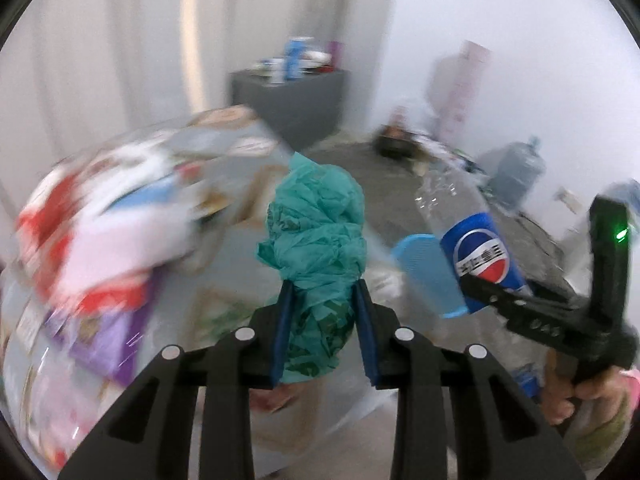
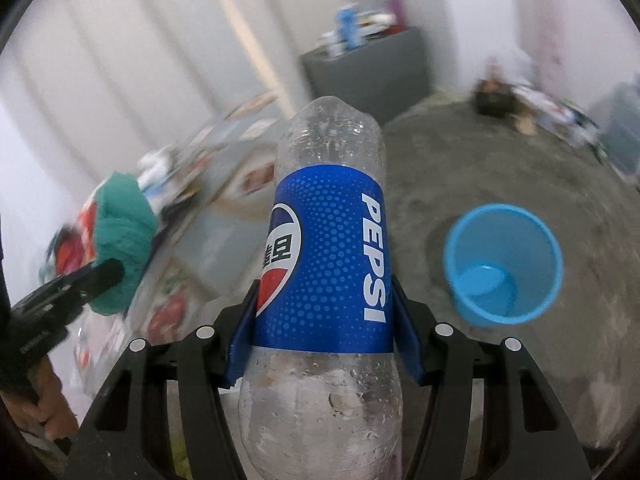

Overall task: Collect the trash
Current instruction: 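Lift the Pepsi bottle and teal scrubber and carry both over the blue wastebasket, then open the right tool and left tool to drop both items into the wastebasket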

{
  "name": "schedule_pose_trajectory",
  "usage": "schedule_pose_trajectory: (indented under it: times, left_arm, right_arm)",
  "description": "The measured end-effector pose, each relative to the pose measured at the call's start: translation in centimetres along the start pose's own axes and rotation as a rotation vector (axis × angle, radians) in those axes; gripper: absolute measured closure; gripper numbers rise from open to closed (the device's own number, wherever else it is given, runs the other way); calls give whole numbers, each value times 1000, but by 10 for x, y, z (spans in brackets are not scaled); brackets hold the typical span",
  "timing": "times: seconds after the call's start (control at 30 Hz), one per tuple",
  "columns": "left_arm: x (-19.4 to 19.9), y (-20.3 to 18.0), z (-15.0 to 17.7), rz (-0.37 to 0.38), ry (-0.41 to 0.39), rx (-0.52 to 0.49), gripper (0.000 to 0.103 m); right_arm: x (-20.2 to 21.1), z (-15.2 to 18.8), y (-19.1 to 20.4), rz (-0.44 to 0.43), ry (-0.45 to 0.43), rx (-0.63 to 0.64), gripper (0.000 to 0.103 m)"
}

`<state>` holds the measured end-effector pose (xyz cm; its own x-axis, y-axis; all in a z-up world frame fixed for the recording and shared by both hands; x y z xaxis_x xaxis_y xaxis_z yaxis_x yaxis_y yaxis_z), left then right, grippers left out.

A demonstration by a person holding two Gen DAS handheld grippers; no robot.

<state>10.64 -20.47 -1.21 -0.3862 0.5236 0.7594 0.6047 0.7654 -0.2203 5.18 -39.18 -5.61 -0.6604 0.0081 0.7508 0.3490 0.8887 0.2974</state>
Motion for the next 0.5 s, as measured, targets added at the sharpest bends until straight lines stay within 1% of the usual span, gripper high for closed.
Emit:
schedule_pose_trajectory:
  times: [0.03,0.07,0.13,0.2,0.3,0.33,0.4,0.43,0.5]
  left_arm:
    - [-8,-14,-8,34,23,-17,74]
    - [-25,-35,-18,76,71,-39,74]
    - [-56,-65,-33,121,152,-71,74]
    - [-88,-92,-42,141,222,-103,74]
    - [-155,-141,-47,185,380,-161,74]
    - [-172,-153,-46,177,410,-185,73]
    - [-223,-180,-40,129,470,-266,73]
    - [-248,-191,-36,111,502,-290,73]
    - [-282,-208,-26,92,558,-301,72]
  right_arm:
    - [3,0,-16,9,-6,-38,47]
    - [5,1,-38,24,-9,-87,47]
    - [3,4,-65,51,-2,-144,47]
    - [-8,9,-94,74,22,-208,47]
    - [-35,19,-131,74,68,-304,47]
    - [-47,24,-141,66,88,-337,47]
    - [-71,33,-164,19,121,-429,47]
    - [-86,39,-177,9,148,-477,46]
    - [-107,48,-198,-3,173,-541,46]
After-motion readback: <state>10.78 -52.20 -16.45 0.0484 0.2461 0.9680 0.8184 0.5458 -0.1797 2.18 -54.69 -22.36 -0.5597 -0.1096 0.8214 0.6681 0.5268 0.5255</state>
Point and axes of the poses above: each gripper's, at about its wrist camera, not at the fingertips, and x roughly against the way its jaws point, y to its left, z to its underside, the point moved 7 cm from there along -x, roughly the way its jaws point, and after that the axes turned 9 degrees about x, right-handed, at the moved point
